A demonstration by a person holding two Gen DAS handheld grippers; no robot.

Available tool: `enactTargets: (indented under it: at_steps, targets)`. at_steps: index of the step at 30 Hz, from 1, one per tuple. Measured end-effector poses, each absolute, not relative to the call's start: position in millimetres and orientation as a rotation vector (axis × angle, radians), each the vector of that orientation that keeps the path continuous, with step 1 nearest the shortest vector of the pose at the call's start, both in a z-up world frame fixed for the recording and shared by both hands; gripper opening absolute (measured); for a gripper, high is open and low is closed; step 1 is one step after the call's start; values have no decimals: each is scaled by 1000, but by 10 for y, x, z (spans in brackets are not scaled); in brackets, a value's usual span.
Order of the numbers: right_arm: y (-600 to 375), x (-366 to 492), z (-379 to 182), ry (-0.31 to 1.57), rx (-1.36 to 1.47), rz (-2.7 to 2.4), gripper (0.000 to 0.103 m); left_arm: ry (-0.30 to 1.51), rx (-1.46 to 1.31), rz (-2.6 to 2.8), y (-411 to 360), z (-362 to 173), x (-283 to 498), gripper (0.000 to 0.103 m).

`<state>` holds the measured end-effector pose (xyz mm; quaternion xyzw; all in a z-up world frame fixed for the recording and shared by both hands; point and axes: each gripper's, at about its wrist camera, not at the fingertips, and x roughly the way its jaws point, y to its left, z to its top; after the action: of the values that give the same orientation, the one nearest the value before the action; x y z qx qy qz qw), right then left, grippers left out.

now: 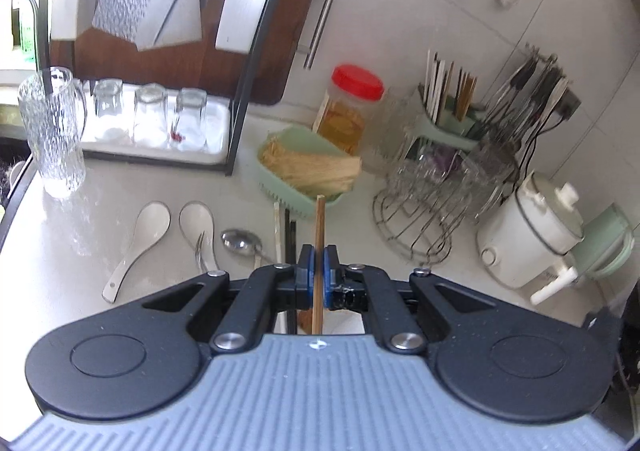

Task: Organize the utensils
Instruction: 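Lift the wooden chopstick with the left gripper toward the white jar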

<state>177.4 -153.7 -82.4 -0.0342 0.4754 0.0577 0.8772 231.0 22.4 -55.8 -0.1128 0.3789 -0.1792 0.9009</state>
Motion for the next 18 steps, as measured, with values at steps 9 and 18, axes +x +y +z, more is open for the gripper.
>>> enactTargets:
  at_steps: [9, 18]
  targets:
    - [-1534, 1740, -826, 986, -74, 125, 84, 666, -242, -444, 144, -41, 2369, 5]
    - [-1511, 1737, -823, 996, -68, 114, 84, 580, -237, -504, -37, 448, 2497, 5]
